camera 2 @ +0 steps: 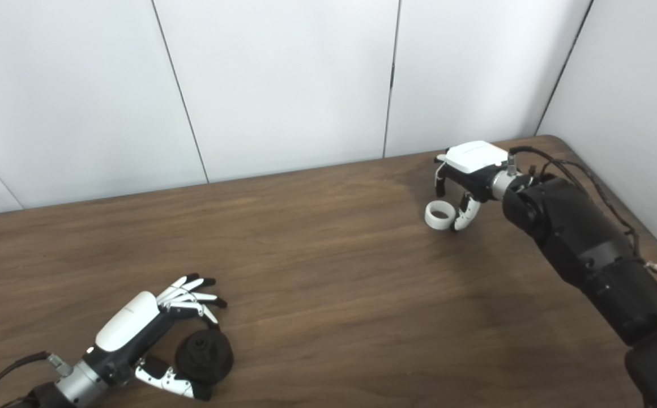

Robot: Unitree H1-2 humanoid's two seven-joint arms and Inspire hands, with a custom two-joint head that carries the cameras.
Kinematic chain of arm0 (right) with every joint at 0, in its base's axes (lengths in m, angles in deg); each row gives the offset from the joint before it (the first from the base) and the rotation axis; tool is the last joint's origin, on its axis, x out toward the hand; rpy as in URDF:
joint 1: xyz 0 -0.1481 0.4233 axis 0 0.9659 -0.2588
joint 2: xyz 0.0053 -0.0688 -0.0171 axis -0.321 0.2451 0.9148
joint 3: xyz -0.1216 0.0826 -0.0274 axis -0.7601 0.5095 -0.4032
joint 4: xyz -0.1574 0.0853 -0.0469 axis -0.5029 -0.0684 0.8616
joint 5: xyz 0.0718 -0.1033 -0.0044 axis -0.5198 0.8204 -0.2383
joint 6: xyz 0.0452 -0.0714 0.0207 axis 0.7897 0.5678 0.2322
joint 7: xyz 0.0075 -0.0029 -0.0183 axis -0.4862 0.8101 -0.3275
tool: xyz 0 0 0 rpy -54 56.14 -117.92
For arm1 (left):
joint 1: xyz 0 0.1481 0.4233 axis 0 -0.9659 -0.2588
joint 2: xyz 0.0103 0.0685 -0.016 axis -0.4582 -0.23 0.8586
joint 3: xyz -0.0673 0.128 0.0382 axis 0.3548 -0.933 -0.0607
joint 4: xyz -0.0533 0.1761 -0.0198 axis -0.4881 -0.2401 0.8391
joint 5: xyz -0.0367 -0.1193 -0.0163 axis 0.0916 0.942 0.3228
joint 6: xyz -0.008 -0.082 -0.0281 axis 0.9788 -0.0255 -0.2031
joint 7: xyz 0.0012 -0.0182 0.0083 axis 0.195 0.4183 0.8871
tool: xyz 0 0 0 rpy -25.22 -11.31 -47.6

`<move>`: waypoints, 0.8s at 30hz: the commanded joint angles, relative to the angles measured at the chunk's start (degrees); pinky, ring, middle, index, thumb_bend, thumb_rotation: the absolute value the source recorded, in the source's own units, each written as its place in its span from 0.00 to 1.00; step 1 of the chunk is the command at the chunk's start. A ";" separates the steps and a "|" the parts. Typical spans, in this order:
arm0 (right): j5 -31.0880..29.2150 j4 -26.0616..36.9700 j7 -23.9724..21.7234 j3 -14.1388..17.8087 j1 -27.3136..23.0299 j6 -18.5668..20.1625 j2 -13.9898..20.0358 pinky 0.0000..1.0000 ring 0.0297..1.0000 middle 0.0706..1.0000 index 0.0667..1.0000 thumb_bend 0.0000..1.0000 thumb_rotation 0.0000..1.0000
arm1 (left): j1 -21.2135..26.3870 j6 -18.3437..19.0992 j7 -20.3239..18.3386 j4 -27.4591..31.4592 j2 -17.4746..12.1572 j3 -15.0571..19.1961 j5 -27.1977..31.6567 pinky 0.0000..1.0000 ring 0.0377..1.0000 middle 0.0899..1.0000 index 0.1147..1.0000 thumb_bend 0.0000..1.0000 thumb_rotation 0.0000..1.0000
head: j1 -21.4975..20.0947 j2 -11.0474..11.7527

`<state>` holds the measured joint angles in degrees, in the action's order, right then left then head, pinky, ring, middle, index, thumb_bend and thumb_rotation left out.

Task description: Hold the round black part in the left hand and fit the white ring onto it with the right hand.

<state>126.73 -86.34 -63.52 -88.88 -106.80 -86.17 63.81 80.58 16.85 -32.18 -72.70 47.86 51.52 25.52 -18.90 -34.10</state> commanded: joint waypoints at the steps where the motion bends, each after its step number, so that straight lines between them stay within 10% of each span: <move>1: -0.46 2.00 -0.30 0.13 -2.84 -0.24 0.02 1.00 1.00 0.95 0.61 1.00 0.22 | 0.42 0.52 -0.77 -0.90 -1.17 -0.67 -1.07 1.00 0.94 0.76 0.41 0.52 0.05 | 0.04 0.03; 24: -0.68 1.26 0.59 0.42 -1.81 -0.33 -0.55 1.00 1.00 0.96 0.63 1.00 0.22 | 0.88 0.52 0.28 -1.20 -1.91 -1.46 -0.57 0.99 0.93 0.76 0.41 0.52 0.05 | -0.52 0.02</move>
<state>126.67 -85.66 -63.68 -88.94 -107.01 -85.98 62.54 80.90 16.56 -30.86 -73.33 47.80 50.70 25.58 -19.34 -34.01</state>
